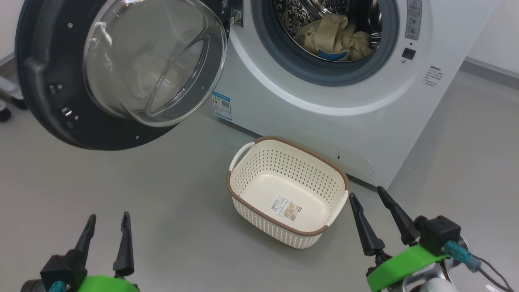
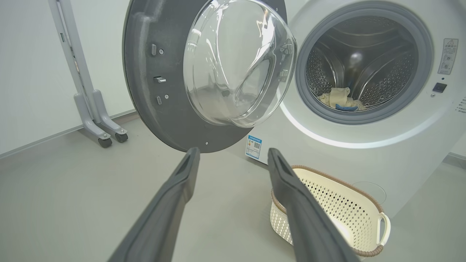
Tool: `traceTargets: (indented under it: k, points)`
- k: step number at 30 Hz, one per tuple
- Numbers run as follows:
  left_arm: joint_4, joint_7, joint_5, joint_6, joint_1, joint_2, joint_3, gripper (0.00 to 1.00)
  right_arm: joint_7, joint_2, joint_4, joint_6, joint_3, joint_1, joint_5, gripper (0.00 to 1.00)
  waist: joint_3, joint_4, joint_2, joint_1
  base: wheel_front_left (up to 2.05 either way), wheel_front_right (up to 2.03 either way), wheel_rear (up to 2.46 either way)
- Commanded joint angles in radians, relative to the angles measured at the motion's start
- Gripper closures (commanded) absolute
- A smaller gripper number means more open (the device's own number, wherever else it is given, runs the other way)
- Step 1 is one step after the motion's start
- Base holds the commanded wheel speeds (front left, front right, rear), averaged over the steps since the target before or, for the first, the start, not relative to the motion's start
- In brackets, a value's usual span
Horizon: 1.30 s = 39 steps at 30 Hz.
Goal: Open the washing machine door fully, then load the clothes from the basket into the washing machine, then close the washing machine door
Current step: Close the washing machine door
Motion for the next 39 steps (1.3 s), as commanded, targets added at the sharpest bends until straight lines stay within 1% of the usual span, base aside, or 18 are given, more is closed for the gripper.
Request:
traceTargets:
  k: [1,39]
  points:
    - [-0.040,-0.010,-0.005,0.005,-0.020,0.026,0.048,0.00,-0.007,-0.003,-0.027,-0.003,0.019,-0.040,0.008,0.00,-0.001,-0.001,0.0000,0.0000,0.00,0.00,0.00]
    - [-0.040,-0.019,-0.023,0.026,-0.020,0.032,0.028,0.00,-0.007,-0.011,-0.021,-0.003,0.016,-0.039,0.005,0.00,0.002,-0.003,0.0000,0.0000,0.00,0.00,0.00]
